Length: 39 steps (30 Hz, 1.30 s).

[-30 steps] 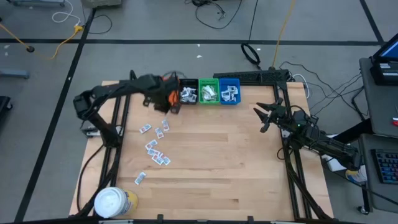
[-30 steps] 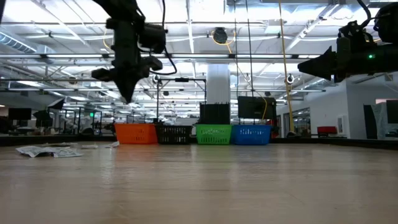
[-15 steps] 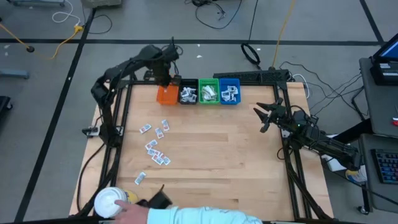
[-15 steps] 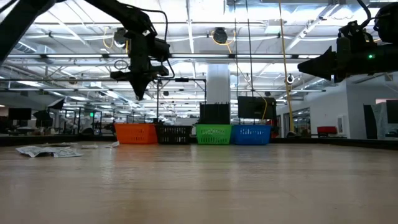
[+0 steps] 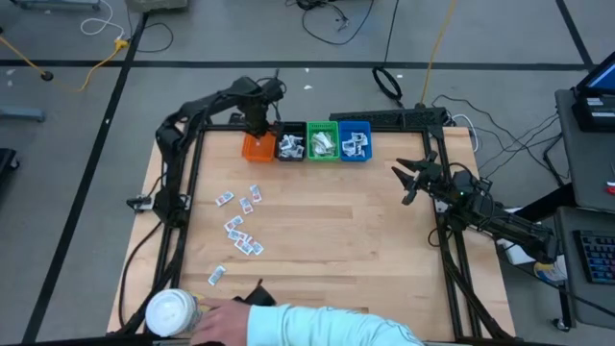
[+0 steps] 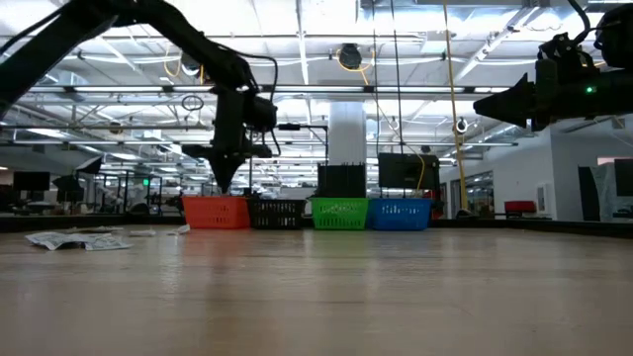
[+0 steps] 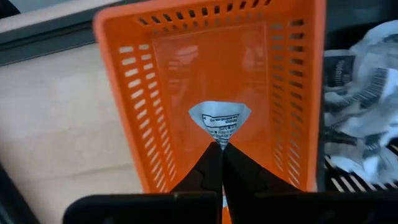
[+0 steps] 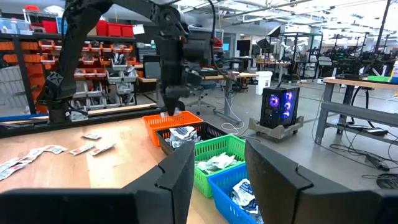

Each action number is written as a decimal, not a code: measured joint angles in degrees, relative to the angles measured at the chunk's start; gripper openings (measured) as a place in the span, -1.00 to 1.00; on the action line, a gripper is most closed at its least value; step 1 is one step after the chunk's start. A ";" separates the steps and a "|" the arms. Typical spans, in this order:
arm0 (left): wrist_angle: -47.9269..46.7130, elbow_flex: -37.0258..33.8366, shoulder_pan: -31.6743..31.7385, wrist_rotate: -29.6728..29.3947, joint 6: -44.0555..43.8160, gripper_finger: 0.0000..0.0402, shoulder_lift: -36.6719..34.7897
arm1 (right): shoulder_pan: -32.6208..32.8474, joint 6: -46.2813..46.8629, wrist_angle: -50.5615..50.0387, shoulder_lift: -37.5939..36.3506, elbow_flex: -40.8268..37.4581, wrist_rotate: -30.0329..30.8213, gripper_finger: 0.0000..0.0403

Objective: Pick & Place First Aid Supplies
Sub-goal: Put the red packet into the orange bin

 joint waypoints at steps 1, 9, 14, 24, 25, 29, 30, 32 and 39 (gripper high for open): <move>0.38 -0.16 -0.02 -0.14 0.00 -0.99 0.54 | -0.02 0.00 0.00 0.00 -0.02 0.00 -0.31; 2.23 -1.24 -0.06 -0.38 -0.72 -0.94 1.79 | 0.00 0.02 0.00 0.00 -0.02 0.00 -0.31; 2.20 -1.24 -0.01 -0.44 -0.61 -0.64 1.79 | 0.00 0.01 0.00 0.00 0.00 0.00 -0.31; 2.20 -1.24 -0.01 0.00 -0.26 -0.11 1.79 | -0.01 0.00 0.00 0.00 0.00 0.00 -0.31; 2.20 -1.24 -0.01 0.52 0.09 -0.08 1.79 | -0.02 0.00 0.01 0.00 -0.01 0.00 -0.31; 1.72 -1.24 -0.28 0.96 1.71 0.00 0.87 | 0.00 0.01 0.00 0.00 -0.01 0.00 -0.31; 1.49 -1.24 -0.49 0.97 2.23 0.01 0.13 | -0.01 0.00 0.01 0.00 -0.02 0.00 -0.31; 0.72 -1.21 -1.04 1.00 3.06 0.01 -1.76 | -0.02 0.00 0.00 0.00 0.00 0.00 -0.31; -1.64 -1.19 -3.71 5.72 12.25 -0.05 -7.37 | -0.01 0.00 0.00 0.00 -0.02 0.00 -0.31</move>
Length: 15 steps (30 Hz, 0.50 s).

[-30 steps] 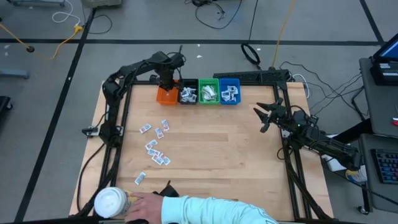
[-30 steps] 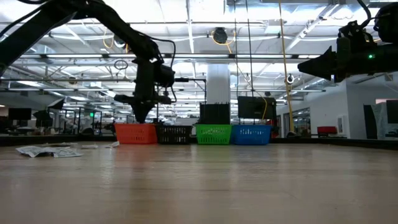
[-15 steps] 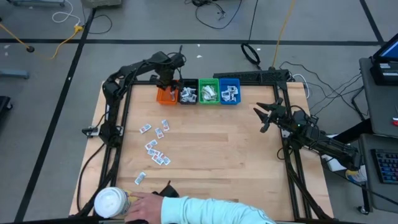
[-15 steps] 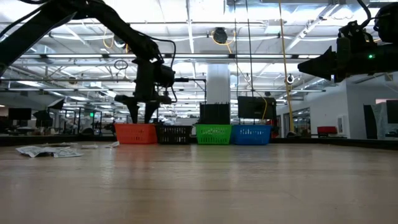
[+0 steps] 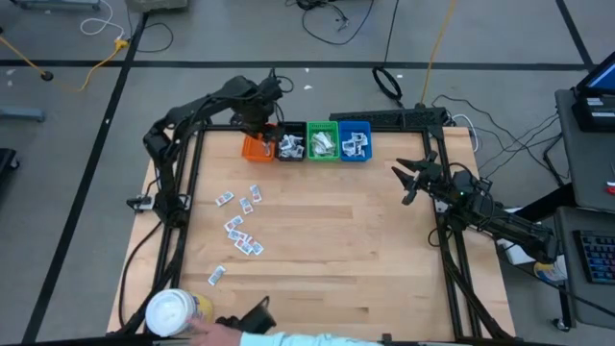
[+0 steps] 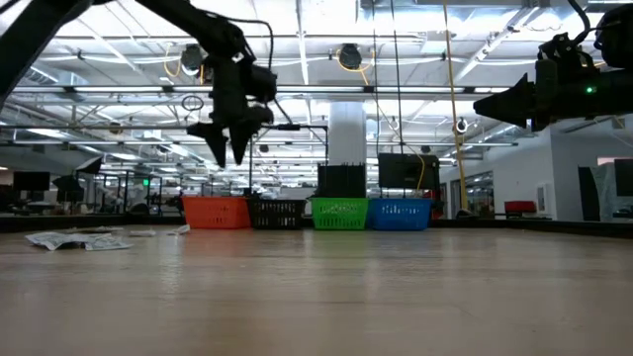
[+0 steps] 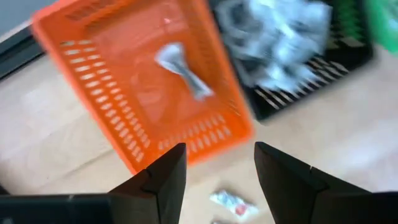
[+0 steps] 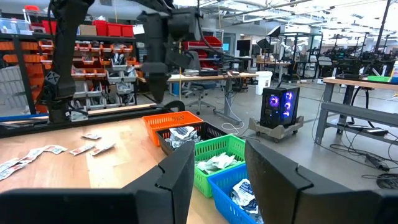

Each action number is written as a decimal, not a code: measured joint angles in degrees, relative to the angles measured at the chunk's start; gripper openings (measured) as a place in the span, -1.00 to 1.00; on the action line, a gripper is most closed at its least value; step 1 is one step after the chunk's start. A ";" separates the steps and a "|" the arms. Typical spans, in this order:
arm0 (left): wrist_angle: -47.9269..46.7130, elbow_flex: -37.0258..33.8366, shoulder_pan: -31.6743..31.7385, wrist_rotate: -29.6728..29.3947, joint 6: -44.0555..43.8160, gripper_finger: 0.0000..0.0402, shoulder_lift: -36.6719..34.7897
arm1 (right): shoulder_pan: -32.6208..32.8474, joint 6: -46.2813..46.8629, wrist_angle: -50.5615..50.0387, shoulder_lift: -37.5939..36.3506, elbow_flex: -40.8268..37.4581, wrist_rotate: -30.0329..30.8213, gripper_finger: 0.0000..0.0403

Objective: Pick & Place First Aid Supplies
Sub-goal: Put the red packet into the orange bin

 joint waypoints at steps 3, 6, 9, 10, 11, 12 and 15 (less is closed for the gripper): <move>-0.19 0.00 -1.76 2.33 4.25 -0.04 -1.59 | 0.01 0.00 0.00 0.00 0.00 0.00 -0.31; -0.05 -0.44 -3.54 3.56 8.35 -0.02 -3.21 | 0.01 0.00 0.00 0.00 0.02 -0.02 -0.31; 0.86 -5.01 -4.58 4.99 10.24 0.01 -5.83 | 0.01 0.01 0.01 0.00 0.02 0.00 -0.31; 1.19 -7.66 -4.69 5.18 10.24 0.01 -7.35 | 0.01 0.01 0.00 0.00 0.00 0.00 -0.31; 1.54 -10.43 -4.82 5.16 10.22 0.02 -8.98 | -0.01 0.00 0.00 0.00 0.02 0.00 -0.31; 1.96 -13.01 -4.92 4.95 10.25 0.01 -10.55 | -0.01 0.00 0.00 0.00 0.02 -0.02 -0.31; 3.29 -20.71 -5.35 3.94 10.30 -0.01 -14.79 | 0.00 0.01 0.00 0.00 0.02 0.00 -0.31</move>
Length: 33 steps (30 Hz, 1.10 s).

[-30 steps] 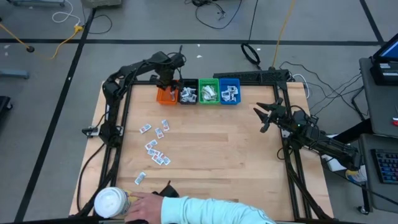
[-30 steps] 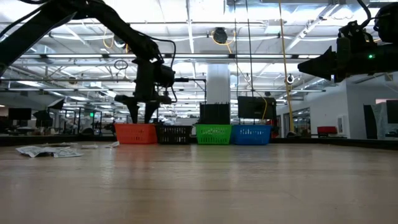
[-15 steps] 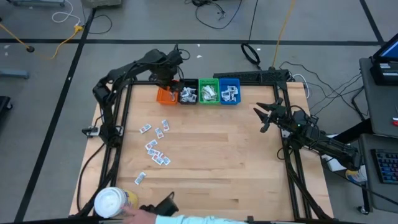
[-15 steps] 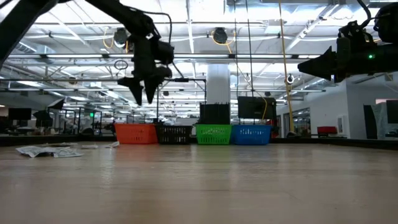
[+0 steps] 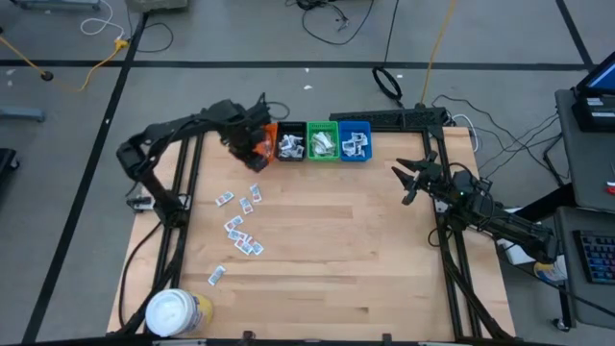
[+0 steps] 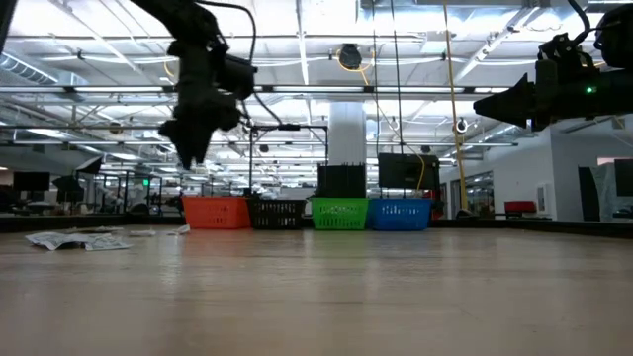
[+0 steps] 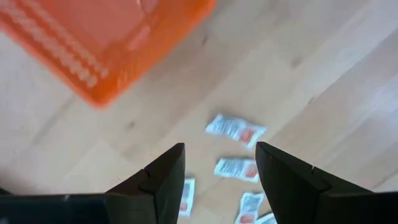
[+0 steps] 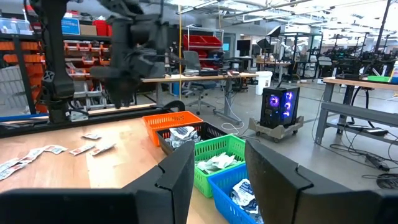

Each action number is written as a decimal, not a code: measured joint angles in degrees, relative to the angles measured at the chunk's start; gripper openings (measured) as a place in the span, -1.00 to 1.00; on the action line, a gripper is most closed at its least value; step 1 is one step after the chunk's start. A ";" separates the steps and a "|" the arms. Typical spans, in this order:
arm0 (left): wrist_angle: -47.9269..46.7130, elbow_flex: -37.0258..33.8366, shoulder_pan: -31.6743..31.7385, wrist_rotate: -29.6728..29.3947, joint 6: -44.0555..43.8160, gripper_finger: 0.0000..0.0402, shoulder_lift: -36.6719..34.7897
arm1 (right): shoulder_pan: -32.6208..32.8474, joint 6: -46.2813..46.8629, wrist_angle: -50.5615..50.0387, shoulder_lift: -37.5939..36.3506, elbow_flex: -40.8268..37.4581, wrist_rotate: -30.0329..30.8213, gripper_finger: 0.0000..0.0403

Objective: Pick & Place First Aid Supplies
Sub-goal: Put the red packet into the orange bin

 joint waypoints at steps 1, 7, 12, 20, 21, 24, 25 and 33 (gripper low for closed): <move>0.39 -2.23 -0.20 -0.09 -0.19 -0.01 -1.27 | 0.00 0.00 0.01 0.00 -0.01 -0.01 -0.31; 0.33 -12.08 -0.24 -0.12 -2.90 -0.01 -8.92 | 0.01 0.01 0.02 -0.02 -0.02 0.00 -0.31; 0.24 -16.65 -0.24 -0.07 -5.09 0.01 -14.67 | 0.02 0.00 0.00 0.00 -0.02 -0.02 -0.31; 2.48 -24.36 -0.30 0.52 -9.56 -0.02 -15.74 | 0.01 0.00 0.00 0.00 -0.02 -0.01 -0.31; 3.08 -25.49 -0.55 0.51 -9.80 -0.02 -15.66 | 0.01 0.00 0.01 -0.02 -0.02 0.00 -0.31; 4.52 -28.20 -1.39 0.48 -10.68 0.01 -15.65 | 0.01 0.01 0.00 -0.02 -0.02 -0.02 -0.31; 4.98 -28.98 -1.68 0.48 -10.72 0.02 -15.65 | 0.00 0.01 0.00 0.00 -0.02 -0.02 -0.31; 10.66 -32.44 -3.71 -0.42 -13.64 0.03 -11.21 | 0.00 0.00 0.00 0.00 -0.02 -0.01 -0.31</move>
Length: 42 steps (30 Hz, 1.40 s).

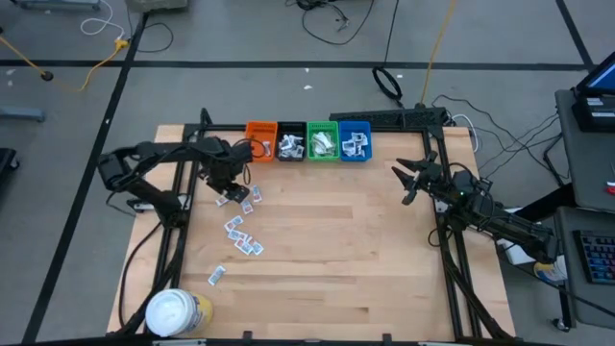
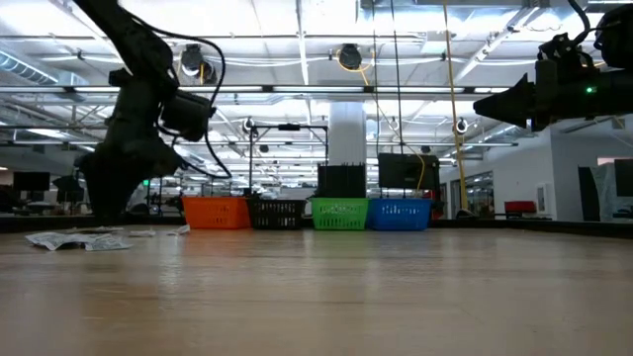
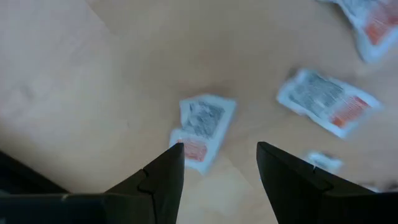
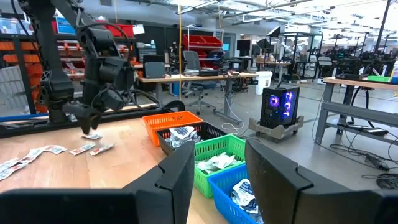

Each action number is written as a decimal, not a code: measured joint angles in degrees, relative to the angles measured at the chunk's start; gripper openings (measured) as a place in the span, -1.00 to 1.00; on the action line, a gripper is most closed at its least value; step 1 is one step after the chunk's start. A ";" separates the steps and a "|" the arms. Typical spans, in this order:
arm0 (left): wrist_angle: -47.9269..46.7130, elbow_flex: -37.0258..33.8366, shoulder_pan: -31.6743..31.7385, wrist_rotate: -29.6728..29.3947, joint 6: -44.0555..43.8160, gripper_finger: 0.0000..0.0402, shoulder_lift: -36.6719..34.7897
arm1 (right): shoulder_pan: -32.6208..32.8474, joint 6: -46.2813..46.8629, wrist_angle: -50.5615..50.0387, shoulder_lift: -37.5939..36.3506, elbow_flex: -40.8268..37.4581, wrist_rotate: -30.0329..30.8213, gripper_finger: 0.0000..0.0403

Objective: Pick & Place First Aid Supplies
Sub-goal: Put the red packet into the orange bin

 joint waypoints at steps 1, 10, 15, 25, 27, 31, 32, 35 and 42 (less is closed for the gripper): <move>0.63 -0.13 -0.19 -0.60 -0.14 0.03 0.73 | 0.00 0.02 0.00 -0.02 0.00 0.01 -0.31; 3.48 -0.18 -0.68 -3.66 0.20 0.03 5.27 | 0.00 0.02 0.00 0.00 0.02 0.00 -0.31; 4.51 -0.11 -1.43 -2.60 0.20 0.01 6.33 | 0.02 0.00 0.02 0.00 0.00 -0.01 -0.31; 6.30 -0.11 -1.53 -2.32 0.22 -0.60 6.35 | 0.01 0.00 0.01 -0.01 0.01 -0.02 -0.31; 6.61 -0.11 -1.53 -2.12 0.02 -0.73 6.35 | 0.01 0.01 0.01 0.00 0.01 0.01 -0.31; 6.79 -0.11 -1.53 -1.64 -0.02 -0.95 6.35 | 0.00 0.00 0.02 0.00 0.00 0.00 -0.31; 6.85 -0.11 -1.53 -1.55 -0.04 -0.97 6.35 | 0.02 0.00 0.00 0.00 0.00 -0.02 -0.31; 6.86 -0.11 -1.53 -1.53 -0.30 -0.95 6.35 | 0.00 0.01 0.00 0.00 0.01 0.00 -0.31; 2.88 3.81 0.42 -1.78 -3.12 -0.97 3.44 | 0.02 0.00 0.00 0.00 0.02 -0.02 -0.31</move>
